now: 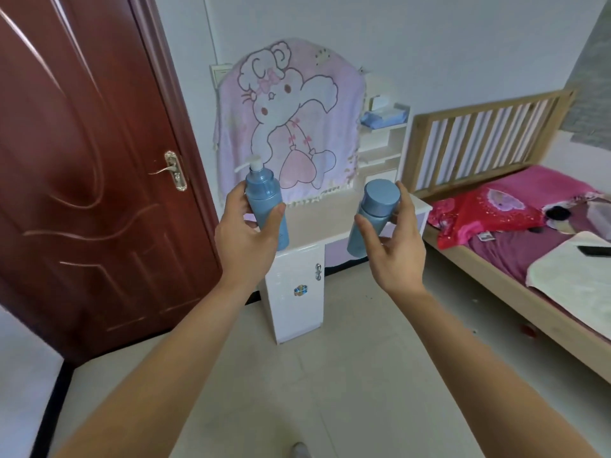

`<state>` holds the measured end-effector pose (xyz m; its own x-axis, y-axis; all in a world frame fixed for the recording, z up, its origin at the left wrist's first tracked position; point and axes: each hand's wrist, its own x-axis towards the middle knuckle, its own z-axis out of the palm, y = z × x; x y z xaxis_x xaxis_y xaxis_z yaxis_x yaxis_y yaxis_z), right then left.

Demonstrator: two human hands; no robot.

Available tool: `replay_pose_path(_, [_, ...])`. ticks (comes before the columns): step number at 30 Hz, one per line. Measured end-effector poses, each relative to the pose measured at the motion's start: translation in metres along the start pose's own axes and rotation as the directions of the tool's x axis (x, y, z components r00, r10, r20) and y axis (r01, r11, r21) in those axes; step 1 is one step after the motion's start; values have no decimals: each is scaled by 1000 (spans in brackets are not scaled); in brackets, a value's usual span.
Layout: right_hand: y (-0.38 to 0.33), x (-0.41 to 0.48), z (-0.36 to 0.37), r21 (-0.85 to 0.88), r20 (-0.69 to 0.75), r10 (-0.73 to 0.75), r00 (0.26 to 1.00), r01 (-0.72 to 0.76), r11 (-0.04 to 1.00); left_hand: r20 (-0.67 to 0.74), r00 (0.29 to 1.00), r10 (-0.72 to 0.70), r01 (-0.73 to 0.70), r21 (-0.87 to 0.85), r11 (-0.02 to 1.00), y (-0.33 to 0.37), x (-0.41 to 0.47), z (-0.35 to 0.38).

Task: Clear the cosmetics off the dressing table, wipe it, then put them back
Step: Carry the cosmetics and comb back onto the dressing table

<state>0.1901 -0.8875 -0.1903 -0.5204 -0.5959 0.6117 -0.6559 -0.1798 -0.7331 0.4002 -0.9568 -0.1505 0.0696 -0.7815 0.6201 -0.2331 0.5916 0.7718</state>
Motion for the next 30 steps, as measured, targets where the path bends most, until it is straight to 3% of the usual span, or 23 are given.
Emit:
replay_pose_path(10, [98, 207, 92, -51, 16, -53, 998, 53, 997, 52, 999, -2, 8, -110, 994, -102, 171, 170])
replay_pose_path(20, [238, 342, 161, -56, -33, 118, 992, -120, 991, 214, 972, -92, 113, -84, 990, -211, 275, 336])
replay_pose_path(30, [432, 485, 265, -105, 212, 305, 929, -288, 952, 262, 904, -339, 324, 100, 941, -351, 355, 515])
